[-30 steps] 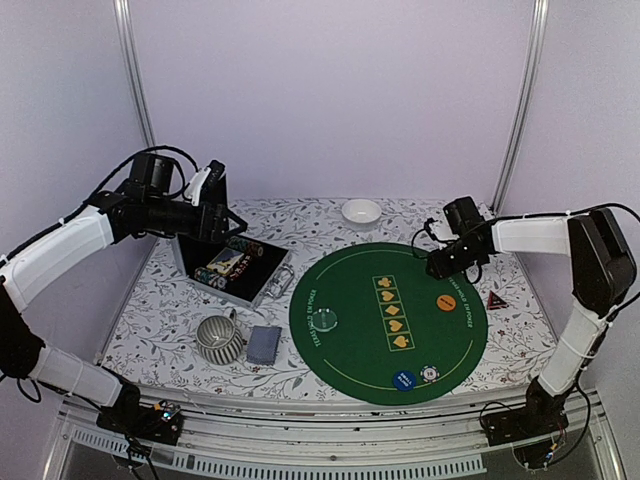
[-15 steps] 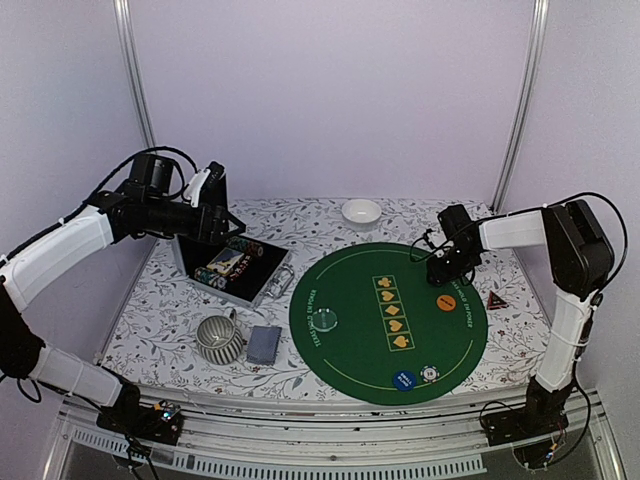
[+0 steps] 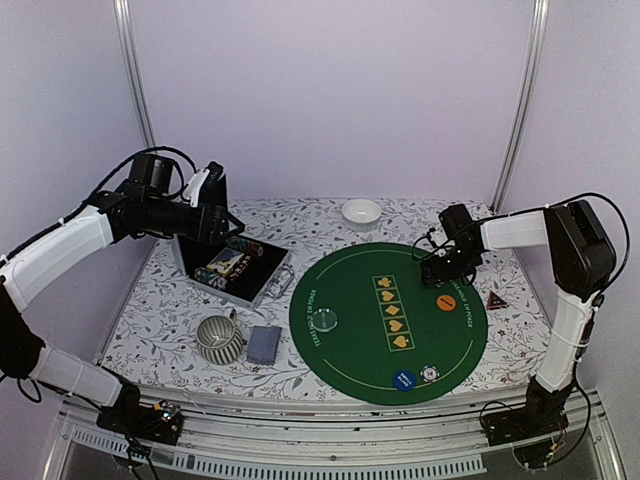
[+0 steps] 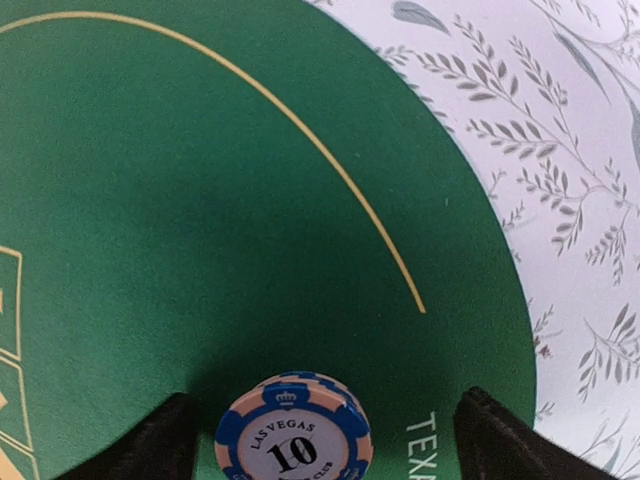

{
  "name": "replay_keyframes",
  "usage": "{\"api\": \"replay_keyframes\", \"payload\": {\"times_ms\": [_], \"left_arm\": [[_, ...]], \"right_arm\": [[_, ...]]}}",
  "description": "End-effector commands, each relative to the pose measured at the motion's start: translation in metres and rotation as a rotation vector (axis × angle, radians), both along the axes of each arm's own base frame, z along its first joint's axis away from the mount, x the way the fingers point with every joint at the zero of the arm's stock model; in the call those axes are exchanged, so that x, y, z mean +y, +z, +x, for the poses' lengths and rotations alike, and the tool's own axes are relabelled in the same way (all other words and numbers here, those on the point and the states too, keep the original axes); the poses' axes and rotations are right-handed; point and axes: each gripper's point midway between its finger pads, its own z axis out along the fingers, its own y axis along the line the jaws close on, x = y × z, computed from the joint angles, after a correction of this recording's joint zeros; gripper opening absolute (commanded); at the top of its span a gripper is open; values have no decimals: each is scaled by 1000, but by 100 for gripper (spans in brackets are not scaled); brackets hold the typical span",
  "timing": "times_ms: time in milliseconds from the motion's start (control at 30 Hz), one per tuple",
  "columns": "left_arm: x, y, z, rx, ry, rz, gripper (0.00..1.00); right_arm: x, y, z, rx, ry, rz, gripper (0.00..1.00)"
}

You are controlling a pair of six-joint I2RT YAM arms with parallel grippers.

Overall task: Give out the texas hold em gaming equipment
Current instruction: Place the poker chips pile in the big blind area, then pick up the pile of poker chips from the chip case.

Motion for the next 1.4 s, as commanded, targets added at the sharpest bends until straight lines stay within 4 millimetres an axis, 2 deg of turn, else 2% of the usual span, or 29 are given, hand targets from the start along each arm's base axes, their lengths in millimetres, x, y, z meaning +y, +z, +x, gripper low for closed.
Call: {"api": "replay_keyframes", "payload": {"times_ms": [0,67,100,233,333,433,600,767,933,1167,1200,1367], "left_arm": [[8,2,3,-14,20,22,77],[8,-1,6,-8,23,28,77],[7,-4,8,-3,24,31,76],[3,-14,18,25,22,36,74],[3,-25,33,42,45,68,67],[6,-42,53,71,86,132,56],[2,-82,84,119,125,278,46],[7,-131,115,183,189,382,43],[-2,-166,143,207,180,442,42],[-5,-182,167,206,171,510,41],[-3,-185,170,210,177,526,41],[-4,-192,174,214,174,550,39]], "right_arm": [[2,24,-4,-19,13,20,99],[9,36,-4,-29,37,47,99],[14,53,4,-64,46,64,99],[24,107,13,-178,71,132,99],[32,141,13,-250,96,185,99],[43,158,8,-285,130,231,99],[54,157,4,-289,143,243,99],[60,151,1,-275,150,240,99],[60,145,-4,-258,156,240,99],[56,144,-8,-258,149,230,99],[55,136,-12,-241,148,225,99],[55,131,-13,-229,155,221,99]]}}
